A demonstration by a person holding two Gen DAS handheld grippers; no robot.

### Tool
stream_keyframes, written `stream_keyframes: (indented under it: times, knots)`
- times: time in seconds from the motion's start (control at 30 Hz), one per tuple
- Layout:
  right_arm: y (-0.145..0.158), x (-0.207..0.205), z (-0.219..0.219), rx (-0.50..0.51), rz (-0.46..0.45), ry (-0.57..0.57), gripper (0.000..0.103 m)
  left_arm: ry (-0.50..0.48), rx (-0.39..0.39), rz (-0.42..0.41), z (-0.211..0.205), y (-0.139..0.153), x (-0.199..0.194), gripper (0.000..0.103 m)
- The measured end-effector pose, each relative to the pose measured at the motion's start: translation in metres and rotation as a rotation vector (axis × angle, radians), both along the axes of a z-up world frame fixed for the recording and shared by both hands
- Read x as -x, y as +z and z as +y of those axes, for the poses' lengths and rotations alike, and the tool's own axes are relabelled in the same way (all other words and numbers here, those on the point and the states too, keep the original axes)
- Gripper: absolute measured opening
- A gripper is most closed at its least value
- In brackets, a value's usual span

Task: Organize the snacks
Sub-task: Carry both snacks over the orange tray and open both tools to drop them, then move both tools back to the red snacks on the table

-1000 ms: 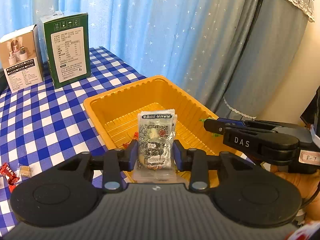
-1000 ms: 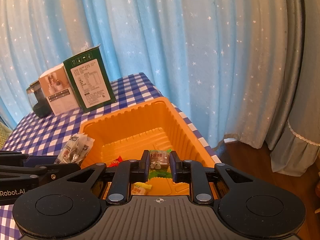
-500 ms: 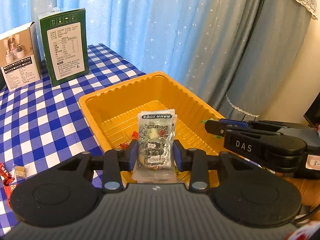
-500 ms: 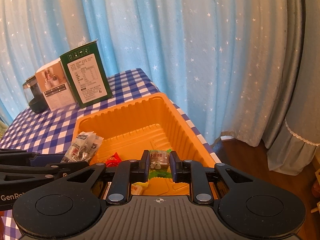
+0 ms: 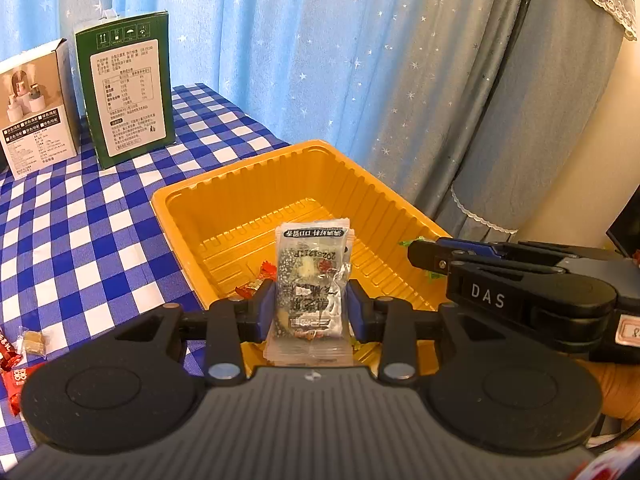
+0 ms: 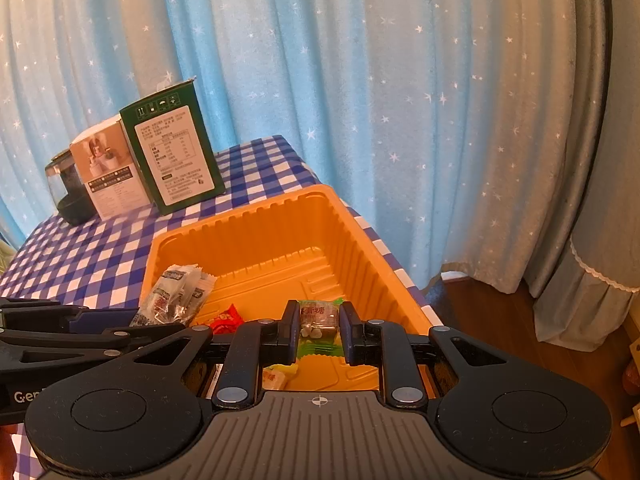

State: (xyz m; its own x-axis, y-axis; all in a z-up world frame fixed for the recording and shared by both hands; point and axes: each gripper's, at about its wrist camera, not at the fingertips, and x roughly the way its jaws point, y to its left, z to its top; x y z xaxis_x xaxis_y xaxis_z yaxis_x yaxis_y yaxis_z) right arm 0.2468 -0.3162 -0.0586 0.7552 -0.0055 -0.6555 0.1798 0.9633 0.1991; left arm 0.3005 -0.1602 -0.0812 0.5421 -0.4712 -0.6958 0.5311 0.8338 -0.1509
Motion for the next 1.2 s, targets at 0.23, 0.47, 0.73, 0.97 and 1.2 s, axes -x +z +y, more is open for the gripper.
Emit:
stream_keyframes:
  times: [0.23,0.47,0.73,0.97,1.2]
  knots:
    - [0.000,0.000,0.000,0.000,0.000,0.000,0.021,-0.001,0.033,0.018,0.001,-0.002,-0.002,0.044]
    - [-0.001,0.000,0.004,-0.001,-0.001,0.008,0.021,0.014,0.013,0.008,0.007,-0.001,-0.002,0.045]
    - [0.000,0.000,0.009,0.003,-0.005,0.023,0.021,0.033,-0.007,-0.014,0.016,0.004,-0.001,0.046]
    - [0.001,0.001,0.011,0.002,-0.006,0.036,0.021,0.046,-0.009,-0.016,0.021,0.005,-0.002,0.046]
    - [-0.006,-0.006,0.009,-0.059,0.043,0.063,0.032,0.058,-0.010,-0.019,0.027,0.006,-0.003,0.048]
